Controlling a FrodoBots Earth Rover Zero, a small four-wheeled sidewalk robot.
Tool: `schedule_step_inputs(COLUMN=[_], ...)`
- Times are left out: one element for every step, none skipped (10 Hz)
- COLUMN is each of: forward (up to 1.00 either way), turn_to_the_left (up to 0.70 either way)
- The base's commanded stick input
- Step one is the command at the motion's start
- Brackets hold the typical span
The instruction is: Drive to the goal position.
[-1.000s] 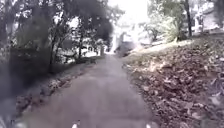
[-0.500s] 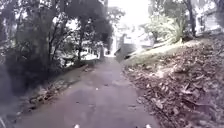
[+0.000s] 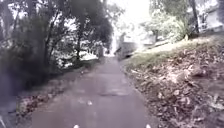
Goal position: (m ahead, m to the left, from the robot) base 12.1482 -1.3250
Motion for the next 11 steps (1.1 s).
schedule_step_inputs(forward=[1.0, 1.0, 1.0, 1.0, 1.0, 1.0, 1.0, 1.0, 1.0, 1.0, 1.0], turn_to_the_left=[0.0, 0.0, 0.0, 0.0, 0.0, 0.0, 0.0, 0.0, 0.0, 0.0, 0.0])
